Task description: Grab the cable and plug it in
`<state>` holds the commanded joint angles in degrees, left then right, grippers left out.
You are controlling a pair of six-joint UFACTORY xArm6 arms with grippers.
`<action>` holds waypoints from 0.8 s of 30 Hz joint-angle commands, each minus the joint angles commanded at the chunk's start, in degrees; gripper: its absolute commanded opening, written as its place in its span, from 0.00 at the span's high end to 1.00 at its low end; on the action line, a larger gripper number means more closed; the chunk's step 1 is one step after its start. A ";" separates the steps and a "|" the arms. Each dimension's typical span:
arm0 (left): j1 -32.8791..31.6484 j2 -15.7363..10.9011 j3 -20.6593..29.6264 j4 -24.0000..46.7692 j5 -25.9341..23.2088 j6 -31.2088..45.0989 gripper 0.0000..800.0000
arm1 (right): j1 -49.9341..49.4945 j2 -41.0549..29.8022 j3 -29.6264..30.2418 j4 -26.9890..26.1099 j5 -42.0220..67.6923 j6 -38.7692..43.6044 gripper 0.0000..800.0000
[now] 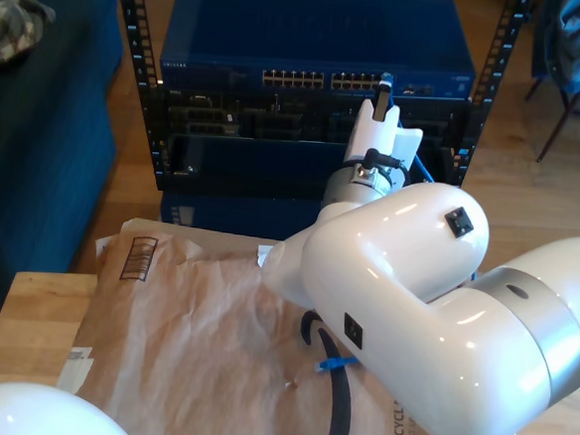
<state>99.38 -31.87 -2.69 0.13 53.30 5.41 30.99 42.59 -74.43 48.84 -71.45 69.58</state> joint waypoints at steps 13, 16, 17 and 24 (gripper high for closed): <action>0.00 0.00 0.00 0.00 0.00 0.00 0.00 | -0.09 0.53 -0.35 0.00 0.00 -0.09 1.00; 0.00 0.00 0.00 0.00 0.00 0.00 0.00 | -0.18 0.53 0.00 0.00 -0.09 -0.09 1.00; 0.00 0.00 0.00 -0.09 0.00 0.00 0.00 | -0.18 0.53 0.00 0.00 -0.09 -0.09 1.00; 0.00 0.00 0.00 0.00 0.00 0.00 0.00 | -0.18 0.53 -0.26 0.00 0.00 -0.09 1.00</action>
<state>99.38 -31.87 -2.69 0.13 53.30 5.41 30.81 43.12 -74.69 48.84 -71.45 69.49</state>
